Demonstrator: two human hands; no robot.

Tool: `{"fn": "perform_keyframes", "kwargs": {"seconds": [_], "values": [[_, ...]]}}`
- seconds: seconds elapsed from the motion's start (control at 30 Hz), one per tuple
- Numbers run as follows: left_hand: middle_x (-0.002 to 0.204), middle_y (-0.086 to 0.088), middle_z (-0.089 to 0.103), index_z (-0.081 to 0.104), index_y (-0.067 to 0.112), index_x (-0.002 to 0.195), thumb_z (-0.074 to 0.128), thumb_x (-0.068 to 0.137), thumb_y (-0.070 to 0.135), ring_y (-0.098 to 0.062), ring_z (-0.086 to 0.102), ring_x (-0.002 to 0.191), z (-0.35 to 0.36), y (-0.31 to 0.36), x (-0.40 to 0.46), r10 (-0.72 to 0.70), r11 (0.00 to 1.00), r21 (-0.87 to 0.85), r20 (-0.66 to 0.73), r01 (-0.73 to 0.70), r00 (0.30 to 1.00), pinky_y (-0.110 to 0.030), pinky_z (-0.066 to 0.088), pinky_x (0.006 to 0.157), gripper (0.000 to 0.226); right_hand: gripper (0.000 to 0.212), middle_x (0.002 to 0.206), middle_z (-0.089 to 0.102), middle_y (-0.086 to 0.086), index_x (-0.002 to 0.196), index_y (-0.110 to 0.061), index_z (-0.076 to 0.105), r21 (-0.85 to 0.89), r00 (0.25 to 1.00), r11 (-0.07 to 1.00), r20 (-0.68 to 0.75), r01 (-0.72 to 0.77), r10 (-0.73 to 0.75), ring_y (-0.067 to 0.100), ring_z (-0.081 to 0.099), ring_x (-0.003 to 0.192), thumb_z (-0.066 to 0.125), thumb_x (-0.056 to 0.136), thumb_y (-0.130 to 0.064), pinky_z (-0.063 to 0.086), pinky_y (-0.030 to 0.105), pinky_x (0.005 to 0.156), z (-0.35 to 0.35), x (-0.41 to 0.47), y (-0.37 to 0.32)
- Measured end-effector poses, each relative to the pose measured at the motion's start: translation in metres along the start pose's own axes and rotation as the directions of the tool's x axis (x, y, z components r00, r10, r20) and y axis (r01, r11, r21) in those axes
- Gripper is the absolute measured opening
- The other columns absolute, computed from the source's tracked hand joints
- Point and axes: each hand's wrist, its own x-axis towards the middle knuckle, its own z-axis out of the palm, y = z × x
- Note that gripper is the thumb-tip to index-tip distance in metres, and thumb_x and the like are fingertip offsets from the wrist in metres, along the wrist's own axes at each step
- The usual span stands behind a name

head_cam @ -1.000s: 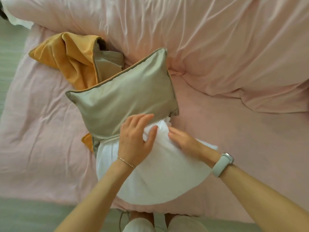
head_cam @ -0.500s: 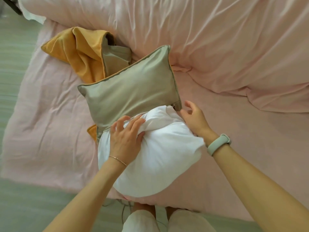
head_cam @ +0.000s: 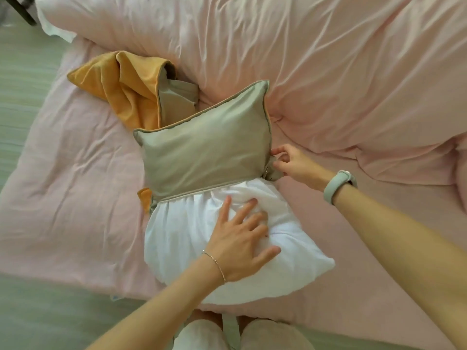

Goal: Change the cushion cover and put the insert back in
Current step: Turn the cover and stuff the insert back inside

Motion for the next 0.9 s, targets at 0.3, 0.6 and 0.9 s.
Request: {"fn": "perform_keyframes", "kwargs": {"seconds": [0.3, 0.6, 0.9], "values": [[0.117, 0.001, 0.061, 0.060, 0.016, 0.091, 0.070, 0.064, 0.047, -0.020, 0.029, 0.133, -0.016, -0.043, 0.022, -0.024, 0.965, 0.241, -0.313, 0.104, 0.950, -0.063, 0.011, 0.106, 0.042, 0.025, 0.072, 0.051, 0.000, 0.084, -0.023, 0.052, 0.087, 0.951, 0.975, -0.252, 0.204, -0.177, 0.021, 0.047, 0.071, 0.047, 0.090, 0.001, 0.041, 0.033, 0.069, -0.012, -0.026, -0.016], [0.118, -0.007, 0.062, 0.064, 0.008, 0.102, 0.054, 0.085, 0.032, -0.021, 0.048, 0.121, -0.001, -0.042, 0.020, -0.336, 0.848, -0.531, -0.530, 0.005, 0.778, -0.033, 0.035, 0.104, 0.031, 0.035, 0.124, 0.057, 0.020, 0.112, 0.006, 0.062, -0.583, 0.624, 0.709, -0.396, 0.396, -0.674, 0.034, 0.043, 0.127, 0.042, 0.089, -0.013, 0.029, 0.031, 0.107, 0.046, -0.084, 0.020], [0.129, -0.003, 0.052, 0.045, 0.019, 0.130, 0.051, 0.074, 0.063, -0.019, 0.050, 0.114, 0.067, -0.107, -0.086, -0.795, -0.073, -0.826, 0.387, 0.560, 0.468, -0.033, 0.043, 0.089, 0.072, 0.081, 0.142, 0.040, 0.016, 0.139, -0.024, 0.038, -0.785, 0.712, 0.179, 0.407, 0.592, -0.572, 0.035, 0.025, 0.137, 0.051, 0.072, -0.067, 0.014, 0.068, 0.106, 0.172, -0.065, 0.042]]}}
